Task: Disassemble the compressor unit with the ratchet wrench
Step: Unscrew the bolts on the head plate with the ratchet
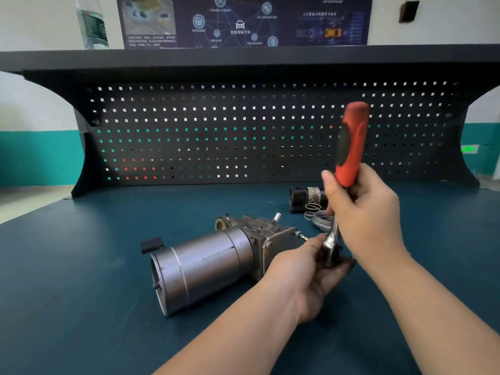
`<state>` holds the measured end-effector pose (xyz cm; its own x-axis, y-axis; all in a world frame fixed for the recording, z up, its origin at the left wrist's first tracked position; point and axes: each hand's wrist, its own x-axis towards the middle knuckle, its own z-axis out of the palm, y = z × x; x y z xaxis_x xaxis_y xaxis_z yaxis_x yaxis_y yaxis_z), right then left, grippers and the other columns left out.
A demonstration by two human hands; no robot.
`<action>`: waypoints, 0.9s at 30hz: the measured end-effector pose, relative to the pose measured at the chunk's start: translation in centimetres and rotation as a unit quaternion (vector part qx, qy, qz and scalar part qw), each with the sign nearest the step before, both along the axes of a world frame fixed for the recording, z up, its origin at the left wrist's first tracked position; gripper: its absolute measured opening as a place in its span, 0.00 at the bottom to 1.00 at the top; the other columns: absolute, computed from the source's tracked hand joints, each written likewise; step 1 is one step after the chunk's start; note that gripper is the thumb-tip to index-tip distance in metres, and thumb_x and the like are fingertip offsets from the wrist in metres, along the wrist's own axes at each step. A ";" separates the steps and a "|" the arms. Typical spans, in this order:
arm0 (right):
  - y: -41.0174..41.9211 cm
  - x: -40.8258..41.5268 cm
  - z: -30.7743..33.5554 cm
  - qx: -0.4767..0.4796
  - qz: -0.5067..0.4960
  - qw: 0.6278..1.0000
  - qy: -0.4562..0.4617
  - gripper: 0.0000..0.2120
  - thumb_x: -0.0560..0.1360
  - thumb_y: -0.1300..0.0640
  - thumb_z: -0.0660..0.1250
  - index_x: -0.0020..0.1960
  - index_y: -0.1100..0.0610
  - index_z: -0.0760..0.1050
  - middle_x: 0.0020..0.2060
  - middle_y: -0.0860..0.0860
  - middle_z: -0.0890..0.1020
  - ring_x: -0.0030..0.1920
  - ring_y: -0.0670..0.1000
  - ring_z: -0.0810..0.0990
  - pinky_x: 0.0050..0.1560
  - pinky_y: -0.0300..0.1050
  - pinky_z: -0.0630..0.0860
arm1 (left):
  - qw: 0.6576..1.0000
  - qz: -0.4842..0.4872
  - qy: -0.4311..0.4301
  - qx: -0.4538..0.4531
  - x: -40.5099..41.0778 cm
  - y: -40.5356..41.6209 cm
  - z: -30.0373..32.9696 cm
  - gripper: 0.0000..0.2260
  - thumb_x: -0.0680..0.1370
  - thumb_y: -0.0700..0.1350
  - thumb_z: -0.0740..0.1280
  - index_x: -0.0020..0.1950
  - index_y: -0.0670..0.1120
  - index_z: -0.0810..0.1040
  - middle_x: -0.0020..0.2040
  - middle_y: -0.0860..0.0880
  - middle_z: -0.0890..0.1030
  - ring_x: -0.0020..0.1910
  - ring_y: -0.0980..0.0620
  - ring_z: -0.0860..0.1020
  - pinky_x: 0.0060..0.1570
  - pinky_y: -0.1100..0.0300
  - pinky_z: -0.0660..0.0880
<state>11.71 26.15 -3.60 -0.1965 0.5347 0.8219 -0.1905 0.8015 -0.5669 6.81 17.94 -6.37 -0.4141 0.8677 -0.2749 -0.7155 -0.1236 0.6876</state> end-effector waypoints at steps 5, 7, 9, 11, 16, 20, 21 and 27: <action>4.5 -0.2 -1.5 -0.404 -0.007 0.915 -0.010 0.13 0.78 0.50 0.66 0.39 0.58 0.74 0.20 0.48 0.78 0.14 0.43 0.66 0.18 0.33 0.61 | 1.000 0.000 -0.009 -0.001 0.2 0.2 0.1 0.07 0.78 0.39 0.66 0.47 0.33 0.76 0.37 0.39 0.80 0.34 0.42 0.81 0.28 0.57 0.80; 4.9 -0.3 -2.1 -0.471 0.030 0.881 -0.016 0.13 0.78 0.51 0.66 0.39 0.58 0.74 0.21 0.49 0.78 0.14 0.43 0.64 0.19 0.32 0.60 | 1.000 -0.005 -0.010 0.003 0.2 0.3 0.1 0.08 0.78 0.39 0.65 0.49 0.33 0.75 0.37 0.38 0.80 0.36 0.42 0.80 0.29 0.56 0.80; 4.5 -0.4 -1.7 -0.405 0.042 0.913 0.011 0.12 0.78 0.51 0.65 0.40 0.57 0.74 0.20 0.48 0.77 0.15 0.41 0.66 0.18 0.33 0.62 | 1.000 -0.002 -0.015 0.001 0.3 0.3 0.1 0.10 0.78 0.39 0.64 0.52 0.32 0.75 0.39 0.38 0.80 0.38 0.41 0.80 0.29 0.55 0.80; 3.1 -0.3 -0.7 -0.267 0.030 0.962 0.035 0.12 0.77 0.49 0.65 0.38 0.54 0.73 0.20 0.45 0.77 0.19 0.40 0.70 0.20 0.34 0.66 | 1.000 0.005 -0.022 0.008 0.4 0.3 0.2 0.10 0.78 0.39 0.65 0.52 0.31 0.76 0.40 0.39 0.80 0.39 0.41 0.80 0.29 0.56 0.80; -0.3 -0.3 -0.6 0.038 0.035 0.998 0.021 0.09 0.76 0.45 0.64 0.43 0.49 0.71 0.27 0.50 0.75 0.28 0.50 0.76 0.32 0.48 0.75 | 1.000 0.006 -0.021 0.016 0.4 -0.1 0.0 0.09 0.77 0.39 0.67 0.52 0.33 0.79 0.38 0.42 0.82 0.34 0.47 0.82 0.29 0.58 0.80; -0.6 -0.5 -0.8 0.077 -0.002 0.997 0.000 0.10 0.76 0.42 0.62 0.43 0.48 0.70 0.27 0.51 0.75 0.28 0.54 0.75 0.32 0.53 0.74 | 1.000 -0.004 -0.010 0.008 0.2 -0.2 0.2 0.08 0.78 0.38 0.64 0.49 0.34 0.79 0.37 0.41 0.82 0.34 0.48 0.82 0.30 0.57 0.80; -0.3 -0.5 -0.6 0.044 -0.019 0.999 0.003 0.11 0.75 0.41 0.61 0.42 0.48 0.70 0.27 0.51 0.75 0.29 0.53 0.76 0.32 0.52 0.74 | 1.000 -0.002 -0.005 0.008 0.2 -0.1 0.2 0.07 0.78 0.37 0.64 0.48 0.34 0.79 0.37 0.41 0.82 0.34 0.47 0.82 0.30 0.56 0.80; 3.5 -0.3 -0.7 -0.344 -0.059 0.937 -0.033 0.16 0.79 0.48 0.63 0.38 0.58 0.73 0.20 0.49 0.76 0.15 0.43 0.68 0.18 0.34 0.63 | 1.000 0.007 0.000 -0.001 0.2 0.3 0.1 0.07 0.78 0.38 0.65 0.49 0.33 0.75 0.34 0.39 0.81 0.32 0.43 0.81 0.27 0.57 0.80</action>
<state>11.45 29.63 -4.32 -0.1419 0.9542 0.2635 -0.0700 0.2559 -0.9642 7.01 18.27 -6.27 -0.4268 0.8608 -0.2773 -0.7139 -0.1325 0.6876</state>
